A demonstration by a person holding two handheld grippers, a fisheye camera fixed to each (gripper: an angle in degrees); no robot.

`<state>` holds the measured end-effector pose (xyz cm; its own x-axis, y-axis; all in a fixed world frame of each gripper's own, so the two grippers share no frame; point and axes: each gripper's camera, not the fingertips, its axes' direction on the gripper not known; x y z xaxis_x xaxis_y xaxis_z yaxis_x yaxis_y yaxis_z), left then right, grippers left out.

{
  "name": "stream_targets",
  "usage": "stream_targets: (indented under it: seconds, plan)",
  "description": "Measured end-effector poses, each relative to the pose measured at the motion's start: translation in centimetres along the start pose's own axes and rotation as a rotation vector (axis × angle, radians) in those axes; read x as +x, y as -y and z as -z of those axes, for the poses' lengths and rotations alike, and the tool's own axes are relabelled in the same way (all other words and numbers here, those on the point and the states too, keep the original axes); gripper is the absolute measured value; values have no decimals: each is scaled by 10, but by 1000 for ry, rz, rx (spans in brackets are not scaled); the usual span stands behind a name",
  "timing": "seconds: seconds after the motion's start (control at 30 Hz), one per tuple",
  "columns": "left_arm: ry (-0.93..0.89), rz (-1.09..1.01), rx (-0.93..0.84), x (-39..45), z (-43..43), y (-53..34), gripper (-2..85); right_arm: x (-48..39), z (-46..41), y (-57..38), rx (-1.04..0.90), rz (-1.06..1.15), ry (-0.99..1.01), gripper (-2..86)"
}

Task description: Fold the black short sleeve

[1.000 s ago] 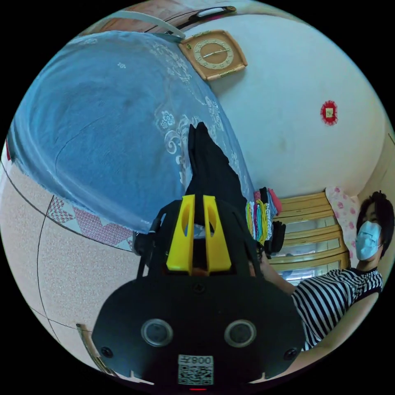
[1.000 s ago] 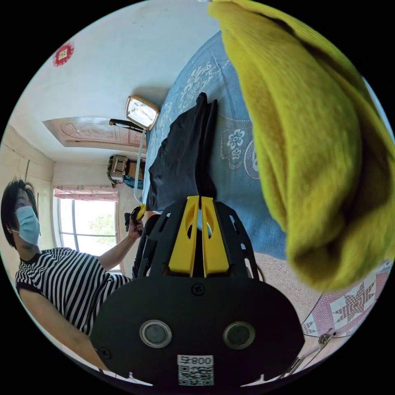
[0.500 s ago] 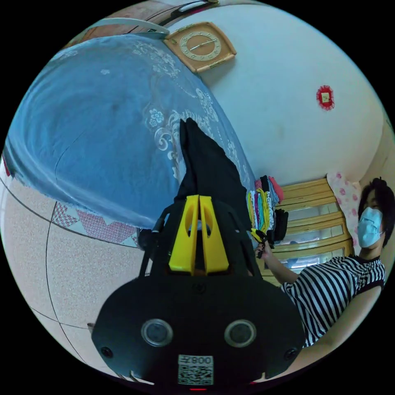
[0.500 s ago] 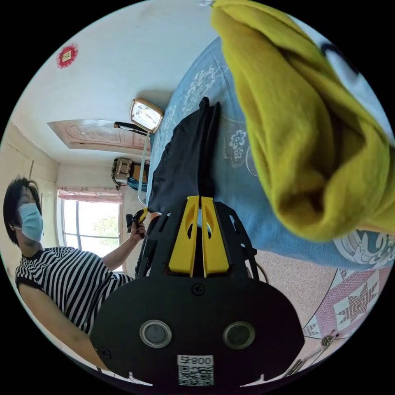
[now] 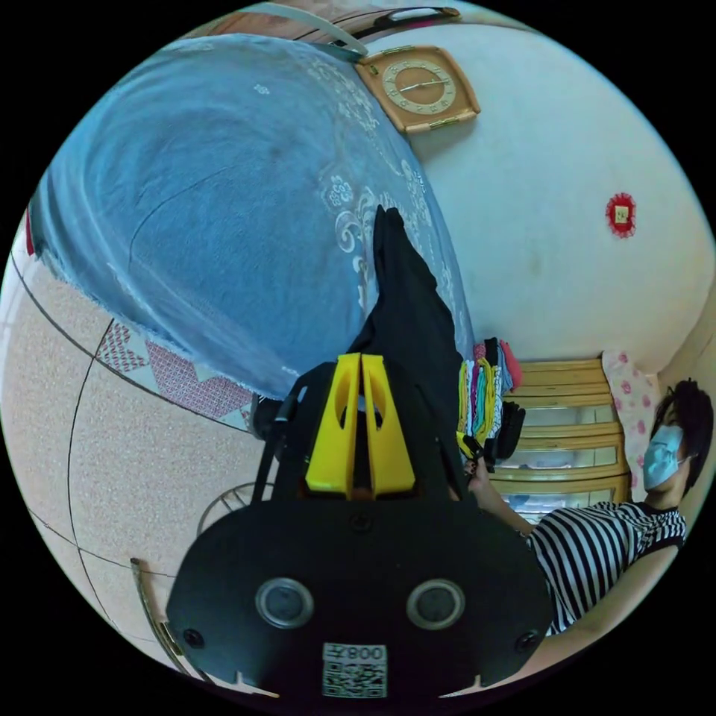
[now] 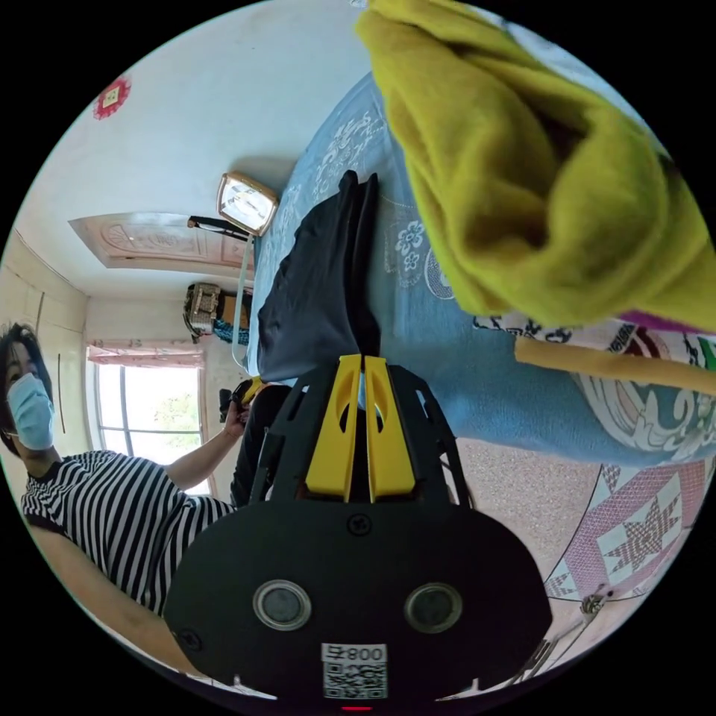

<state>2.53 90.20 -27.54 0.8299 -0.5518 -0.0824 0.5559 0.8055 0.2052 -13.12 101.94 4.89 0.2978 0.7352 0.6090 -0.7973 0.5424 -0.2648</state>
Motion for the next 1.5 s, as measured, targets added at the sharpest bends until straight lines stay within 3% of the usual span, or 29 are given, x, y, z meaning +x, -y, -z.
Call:
stream_targets:
  seconds: [0.13, 0.3, 0.6, 0.83, 1.17, 1.27, 1.5]
  plan:
    - [-3, -3, 69, 25, -18, -24, 3, -13, 9, -13, 48, -4, -68, 18]
    - [-39, -146, 8, 87, -76, -43, 12, -26, 0, -17, 72, -50, -104, 63]
    - [-57, -618, -396, 268, -298, -85, 36, -23, -17, -7, 162, -199, 86, 33]
    - [48, -990, -625, 401, -482, -188, 62, -57, -7, 1, 182, -134, 107, 20]
    - [373, -1340, -586, 501, -613, -295, 74, -115, -11, 31, 134, -17, 103, 19]
    - [444, -1337, -565, 511, -639, -309, 38, -133, -18, 40, 97, 7, 64, 22]
    - [372, -1211, -515, 519, -656, -316, 12, -183, -17, 74, 128, 87, -133, 43]
